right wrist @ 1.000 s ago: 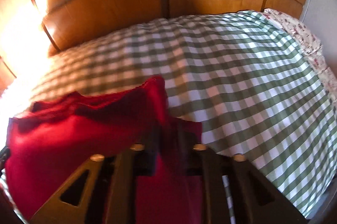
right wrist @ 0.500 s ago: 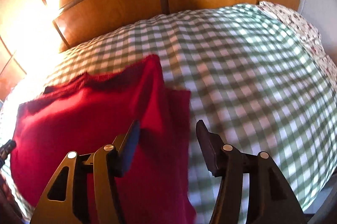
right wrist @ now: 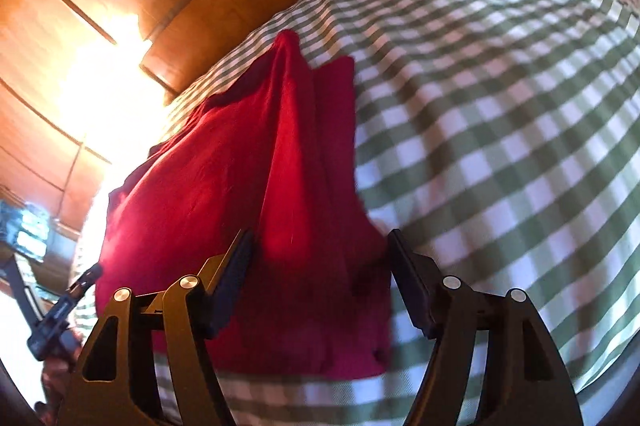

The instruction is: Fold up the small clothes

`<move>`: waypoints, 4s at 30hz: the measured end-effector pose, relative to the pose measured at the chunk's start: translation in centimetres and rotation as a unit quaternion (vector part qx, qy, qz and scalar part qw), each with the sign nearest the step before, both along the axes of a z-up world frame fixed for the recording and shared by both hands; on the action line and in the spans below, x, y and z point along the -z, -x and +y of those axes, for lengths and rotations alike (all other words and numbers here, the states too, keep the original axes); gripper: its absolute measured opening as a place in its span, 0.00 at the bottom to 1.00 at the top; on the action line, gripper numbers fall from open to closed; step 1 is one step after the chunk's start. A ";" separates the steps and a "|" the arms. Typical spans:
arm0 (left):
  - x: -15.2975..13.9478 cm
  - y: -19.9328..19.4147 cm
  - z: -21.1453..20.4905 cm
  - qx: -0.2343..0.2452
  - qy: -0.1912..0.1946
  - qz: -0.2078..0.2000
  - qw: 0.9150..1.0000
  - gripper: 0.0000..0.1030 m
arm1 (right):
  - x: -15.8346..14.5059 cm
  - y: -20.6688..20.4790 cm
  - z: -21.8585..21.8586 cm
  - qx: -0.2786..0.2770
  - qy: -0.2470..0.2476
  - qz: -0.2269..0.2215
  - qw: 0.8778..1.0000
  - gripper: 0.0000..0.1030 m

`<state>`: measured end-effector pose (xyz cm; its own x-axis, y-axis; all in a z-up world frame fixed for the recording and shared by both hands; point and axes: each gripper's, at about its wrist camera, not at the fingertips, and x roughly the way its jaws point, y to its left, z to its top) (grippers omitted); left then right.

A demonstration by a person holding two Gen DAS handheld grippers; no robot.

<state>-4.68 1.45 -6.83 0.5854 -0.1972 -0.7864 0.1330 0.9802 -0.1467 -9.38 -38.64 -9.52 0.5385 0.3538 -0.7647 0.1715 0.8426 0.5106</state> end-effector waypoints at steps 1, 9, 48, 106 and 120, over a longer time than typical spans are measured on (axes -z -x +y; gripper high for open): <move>0.0 0.2 -0.2 0.001 0.000 0.000 1.000 0.62 | 0.0 0.2 0.1 -0.001 -0.007 -0.001 1.000 0.66; -0.1 0.7 -1.3 0.016 -0.004 -0.001 1.000 0.62 | 0.1 1.0 1.1 -0.016 -0.040 -0.002 0.999 0.46; -2.1 -0.6 3.7 0.089 0.231 0.044 0.968 0.45 | -8.3 -0.1 18.0 -0.207 0.108 -0.101 0.967 0.27; -6.4 -7.5 2.6 0.146 0.070 0.013 0.987 0.18 | -6.5 0.2 21.9 -0.292 0.056 -0.129 0.946 0.50; -0.6 -5.5 8.4 0.066 0.067 0.016 0.995 0.20 | -4.7 1.2 28.0 -0.384 0.074 -0.091 0.916 0.50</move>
<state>0.79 9.89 -6.19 0.5227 -0.3744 -0.7659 0.2522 0.9261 -0.2806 -10.58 -10.62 -4.85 0.2978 0.5814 -0.7572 -0.5779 0.7411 0.3417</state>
